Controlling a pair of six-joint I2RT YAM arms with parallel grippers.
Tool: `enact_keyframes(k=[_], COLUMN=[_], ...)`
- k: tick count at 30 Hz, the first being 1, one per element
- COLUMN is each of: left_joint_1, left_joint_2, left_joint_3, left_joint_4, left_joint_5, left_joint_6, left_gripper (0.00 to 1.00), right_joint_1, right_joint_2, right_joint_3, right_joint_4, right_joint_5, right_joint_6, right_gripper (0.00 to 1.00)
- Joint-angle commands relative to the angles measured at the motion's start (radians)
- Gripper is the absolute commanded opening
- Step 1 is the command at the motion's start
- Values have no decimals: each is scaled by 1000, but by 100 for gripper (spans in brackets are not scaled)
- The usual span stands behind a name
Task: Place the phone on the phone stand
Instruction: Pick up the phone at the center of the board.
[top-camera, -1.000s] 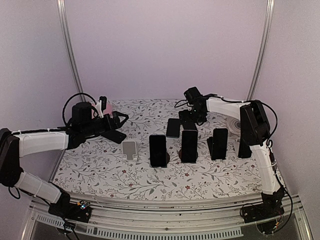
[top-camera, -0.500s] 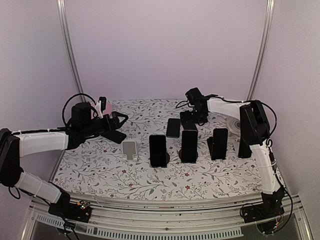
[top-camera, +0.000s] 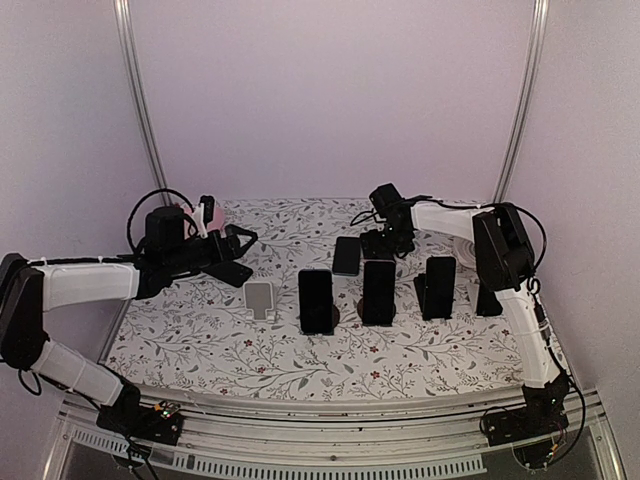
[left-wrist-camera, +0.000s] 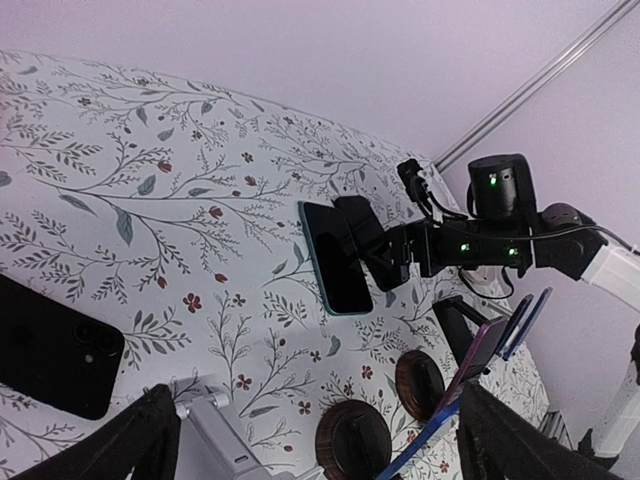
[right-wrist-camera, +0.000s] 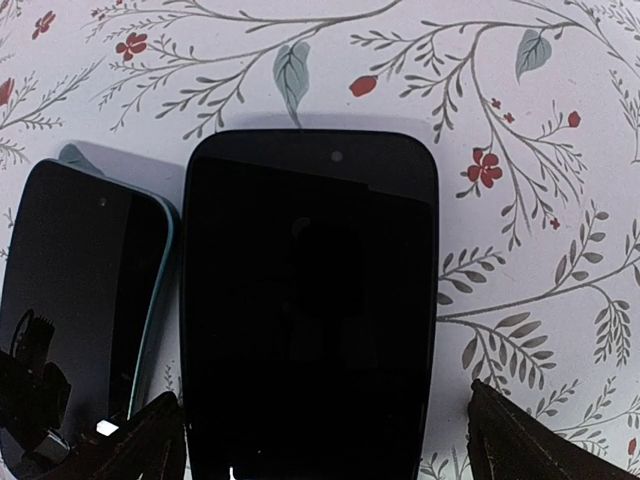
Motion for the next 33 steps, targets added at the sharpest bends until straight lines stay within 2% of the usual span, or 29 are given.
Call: enact_keyframes(k=[1, 7, 13, 19, 33], left_joint_1=[13, 14, 14, 14, 14], left_joint_2=[21, 37, 45, 49, 56], left_joint_3=[-1, 13, 16, 16, 12], left_joint_4=[31, 37, 41, 43, 54], left_joint_5=[29, 44, 53, 55, 63], left_joint_6=[-11, -22, -28, -30, -42], left_gripper=[97, 97, 97, 97, 97], right_joint_1=[3, 3, 1, 1, 1], right_joint_2=[47, 53, 59, 55, -25], right_joint_3=[-5, -3, 0, 0, -8], right_joint_4=[-40, -39, -30, -22, -7], right_joint_5=[7, -3, -25, -53, -45], right_joint_6=[-8, -10, -11, -2, 7], right_gripper=[95, 84, 81, 72, 67])
